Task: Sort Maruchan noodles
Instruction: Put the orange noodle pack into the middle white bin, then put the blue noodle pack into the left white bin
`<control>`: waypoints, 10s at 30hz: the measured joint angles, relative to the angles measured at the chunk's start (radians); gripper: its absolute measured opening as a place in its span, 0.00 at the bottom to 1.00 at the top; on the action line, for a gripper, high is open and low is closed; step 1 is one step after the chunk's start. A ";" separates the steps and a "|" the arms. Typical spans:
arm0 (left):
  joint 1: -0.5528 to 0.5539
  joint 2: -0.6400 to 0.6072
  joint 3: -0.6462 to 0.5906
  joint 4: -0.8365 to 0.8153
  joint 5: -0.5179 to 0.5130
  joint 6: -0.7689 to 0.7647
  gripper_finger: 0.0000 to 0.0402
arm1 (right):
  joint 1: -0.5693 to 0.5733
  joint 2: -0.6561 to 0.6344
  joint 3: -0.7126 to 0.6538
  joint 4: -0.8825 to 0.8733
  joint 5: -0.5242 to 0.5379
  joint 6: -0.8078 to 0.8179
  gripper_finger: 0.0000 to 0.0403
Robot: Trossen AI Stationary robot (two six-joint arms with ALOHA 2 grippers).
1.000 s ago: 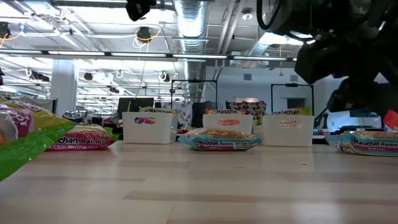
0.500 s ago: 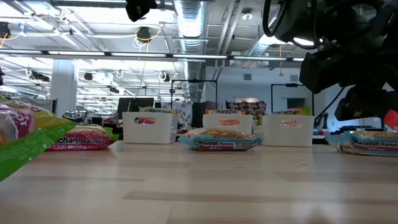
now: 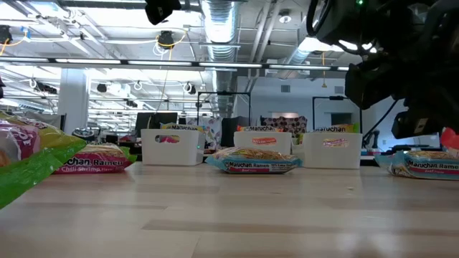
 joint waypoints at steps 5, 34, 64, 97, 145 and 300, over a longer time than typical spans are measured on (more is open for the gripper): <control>0.000 0.000 0.000 0.000 0.000 0.000 0.00 | -0.008 -0.002 0.040 -0.015 0.019 -0.001 0.01; 0.002 0.000 0.000 0.000 -0.184 0.063 0.00 | -0.273 -0.006 0.543 -0.338 0.273 -0.368 0.01; 0.119 0.000 0.000 0.033 -0.244 -0.080 0.00 | -0.950 0.002 0.863 -0.155 0.403 -0.952 0.01; 0.161 0.000 0.000 0.030 -0.315 -0.163 0.00 | -0.959 0.444 1.285 -0.493 0.424 -1.142 0.00; 0.161 0.000 0.000 0.029 -0.333 -0.151 0.00 | -0.895 0.426 1.107 -0.441 0.556 -1.108 0.00; -0.171 0.001 -0.162 -0.160 -0.104 -0.368 0.36 | -0.399 -0.684 0.102 -0.713 0.531 0.115 0.43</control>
